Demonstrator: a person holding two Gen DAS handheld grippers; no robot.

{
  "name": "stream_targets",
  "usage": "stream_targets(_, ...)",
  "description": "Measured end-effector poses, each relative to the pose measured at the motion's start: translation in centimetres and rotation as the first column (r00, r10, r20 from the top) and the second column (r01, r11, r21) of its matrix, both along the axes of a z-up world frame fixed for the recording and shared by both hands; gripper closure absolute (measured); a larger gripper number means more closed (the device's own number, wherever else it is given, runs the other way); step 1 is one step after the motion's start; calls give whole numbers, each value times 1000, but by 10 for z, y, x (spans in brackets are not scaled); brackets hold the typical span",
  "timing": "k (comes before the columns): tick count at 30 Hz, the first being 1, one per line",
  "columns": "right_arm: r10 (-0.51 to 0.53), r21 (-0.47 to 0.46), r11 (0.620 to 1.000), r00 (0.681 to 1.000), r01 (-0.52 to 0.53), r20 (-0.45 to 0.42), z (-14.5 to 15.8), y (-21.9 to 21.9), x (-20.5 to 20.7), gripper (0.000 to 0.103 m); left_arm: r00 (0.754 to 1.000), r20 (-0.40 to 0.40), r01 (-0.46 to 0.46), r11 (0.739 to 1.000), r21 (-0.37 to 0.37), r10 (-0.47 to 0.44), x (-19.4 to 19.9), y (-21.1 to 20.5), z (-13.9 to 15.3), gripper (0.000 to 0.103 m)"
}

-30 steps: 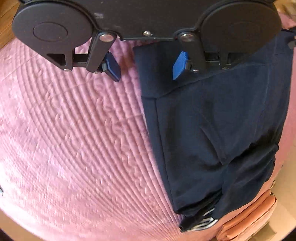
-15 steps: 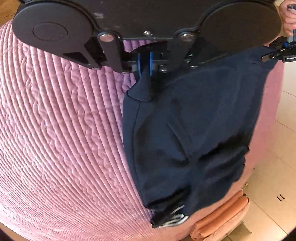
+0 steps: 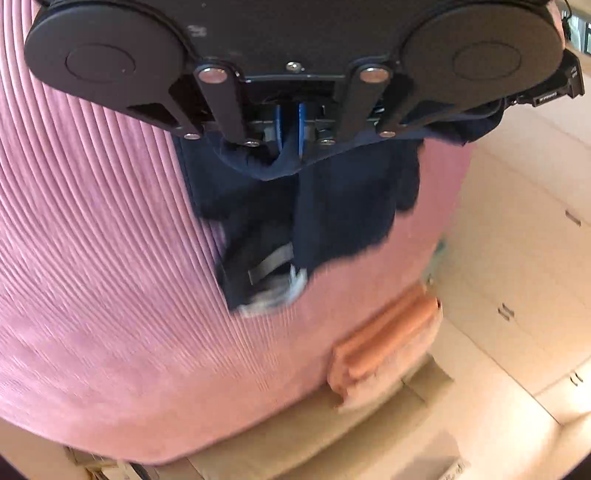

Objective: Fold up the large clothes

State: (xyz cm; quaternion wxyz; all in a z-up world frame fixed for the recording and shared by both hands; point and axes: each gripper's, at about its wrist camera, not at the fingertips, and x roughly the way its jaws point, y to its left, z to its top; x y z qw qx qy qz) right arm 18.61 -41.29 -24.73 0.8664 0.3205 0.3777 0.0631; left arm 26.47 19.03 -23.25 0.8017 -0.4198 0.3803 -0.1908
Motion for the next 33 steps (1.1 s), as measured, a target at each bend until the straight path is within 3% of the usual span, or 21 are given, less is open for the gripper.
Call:
stream_targets(2,-4,-13,1000,999,5,39,-4,-5,50,91,1000,18,2,999,42,-3,47,-11,3,90)
stream_targets(3,-15,-40,999,999,16,39,-7,-6,73,85,1000,23,-4,999,54,3,69,-17,4,71)
stream_targets(4,-26,-72,997,999,28,25,-12,-5,96,70,999,40,-7,998,66,4,84,-21,6,59)
stream_targets(5,-27,-101,994,1000,28,8,-16,-5,116,66,998,62,-34,995,98,28,96,-23,7,41)
stream_targets(6,-19,-132,991,1000,19,3,-18,-4,130,65,995,75,-68,988,137,58,104,-25,8,32)
stream_targets(8,13,-187,982,1000,-10,13,-21,-3,140,48,996,63,-70,974,216,58,114,-26,7,32)
stream_targets(9,31,-227,973,999,-27,13,-23,-1,142,34,999,47,-35,965,260,24,119,-27,5,32)
stream_targets(10,52,-275,960,999,-48,8,-25,1,138,27,1000,26,4,951,308,-12,122,-30,2,32)
stream_targets(12,100,-353,930,995,-99,-15,-34,10,141,27,997,-21,74,912,404,-71,129,-37,-4,34)
stream_targets(15,156,-395,903,985,-172,-73,-50,17,147,29,990,-38,137,842,522,-137,129,-41,-9,34)
stream_targets(21,172,-437,879,982,-191,-84,-69,24,177,38,978,-36,182,755,630,-206,157,-61,-23,34)
stream_targets(26,149,-432,885,985,-174,-91,-79,22,202,38,973,-46,201,733,650,-226,171,-62,-34,32)
stream_targets(33,160,-331,925,981,-189,-111,-95,22,214,45,963,-89,253,747,615,-252,196,-66,-58,32)
